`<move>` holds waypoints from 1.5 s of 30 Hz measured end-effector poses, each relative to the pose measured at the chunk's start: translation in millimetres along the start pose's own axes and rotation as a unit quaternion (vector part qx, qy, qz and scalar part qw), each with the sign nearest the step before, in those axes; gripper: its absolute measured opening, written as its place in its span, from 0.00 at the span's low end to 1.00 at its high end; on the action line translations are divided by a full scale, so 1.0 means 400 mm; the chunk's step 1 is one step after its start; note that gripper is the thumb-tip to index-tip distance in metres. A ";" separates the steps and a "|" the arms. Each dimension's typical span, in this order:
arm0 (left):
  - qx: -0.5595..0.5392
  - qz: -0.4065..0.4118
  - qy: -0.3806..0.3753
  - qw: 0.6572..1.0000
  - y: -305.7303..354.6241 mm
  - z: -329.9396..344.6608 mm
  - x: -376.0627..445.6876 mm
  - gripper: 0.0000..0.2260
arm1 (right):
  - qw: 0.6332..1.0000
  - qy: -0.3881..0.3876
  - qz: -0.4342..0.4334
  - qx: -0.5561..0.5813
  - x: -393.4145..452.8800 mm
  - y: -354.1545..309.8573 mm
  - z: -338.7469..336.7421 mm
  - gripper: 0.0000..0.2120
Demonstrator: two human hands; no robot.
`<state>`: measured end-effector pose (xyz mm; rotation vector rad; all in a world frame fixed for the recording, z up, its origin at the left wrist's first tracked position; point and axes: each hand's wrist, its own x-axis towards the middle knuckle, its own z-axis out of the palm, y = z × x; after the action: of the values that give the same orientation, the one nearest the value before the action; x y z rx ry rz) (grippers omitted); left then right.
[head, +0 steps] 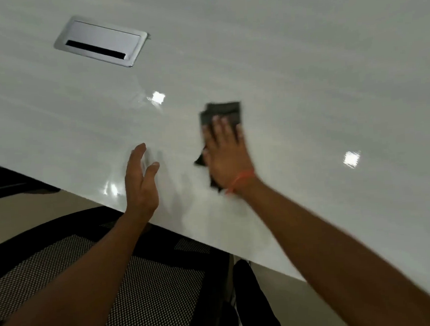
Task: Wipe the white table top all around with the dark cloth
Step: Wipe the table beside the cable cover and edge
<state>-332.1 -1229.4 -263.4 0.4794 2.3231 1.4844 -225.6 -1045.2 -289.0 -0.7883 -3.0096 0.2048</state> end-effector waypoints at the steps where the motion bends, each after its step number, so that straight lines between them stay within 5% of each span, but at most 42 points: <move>1: 0.001 -0.001 0.006 1.000 0.010 0.007 0.008 0.25 | 0.997 -0.020 -0.068 0.009 -0.049 -0.063 0.001 0.29; 4: 0.012 0.010 0.008 1.000 0.038 0.025 0.029 0.25 | 0.973 -0.082 -0.216 0.022 -0.287 -0.102 -0.022 0.29; 8: 0.007 0.007 0.024 1.000 0.040 0.019 0.066 0.25 | 0.977 -0.098 -0.188 0.017 -0.435 0.107 -0.061 0.30; 13: -0.011 -0.007 0.078 0.997 0.025 -0.050 0.105 0.25 | 0.998 -0.052 -0.023 -0.007 -0.115 0.229 -0.061 0.28; 17: -0.034 -0.014 0.138 0.990 0.015 -0.135 0.136 0.24 | 0.999 -0.043 0.010 -0.002 0.306 0.014 -0.014 0.30; 20: -0.036 0.006 0.167 0.985 0.012 -0.198 0.148 0.24 | 0.996 -0.045 -0.070 0.016 0.430 -0.274 0.013 0.29; 23: -0.025 0.027 0.171 0.985 0.012 -0.259 0.157 0.24 | 0.961 -0.079 -0.265 0.009 0.260 -0.490 0.041 0.30; 27: -0.010 0.008 0.153 0.988 -0.005 -0.305 0.164 0.24 | 0.915 -0.108 -0.386 0.042 -0.039 -0.415 0.036 0.28; 30: -0.035 -0.005 0.142 0.989 -0.018 -0.317 0.177 0.25 | 0.945 -0.085 -0.317 -0.001 -0.016 -0.217 0.021 0.28; 33: -0.058 -0.005 0.122 0.991 -0.025 -0.331 0.195 0.25 | 0.988 -0.065 -0.137 -0.021 0.152 -0.104 -0.005 0.28; 37: -0.074 0.000 0.128 0.989 -0.059 -0.367 0.230 0.24 | 0.999 -0.043 0.002 -0.010 0.470 -0.278 0.003 0.28; 41: -0.081 0.008 0.168 0.982 -0.057 -0.404 0.252 0.28 | 0.989 -0.032 -0.144 0.000 0.546 -0.619 0.067 0.28; 45: -0.151 -0.010 0.197 0.969 -0.014 -0.440 0.241 0.30 | 0.929 -0.063 -0.363 0.021 0.224 -0.696 0.073 0.28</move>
<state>-498.2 -1328.0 -208.8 0.0811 2.3013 2.0332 -440.8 -1245.4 -281.8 0.3828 -3.1468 0.2955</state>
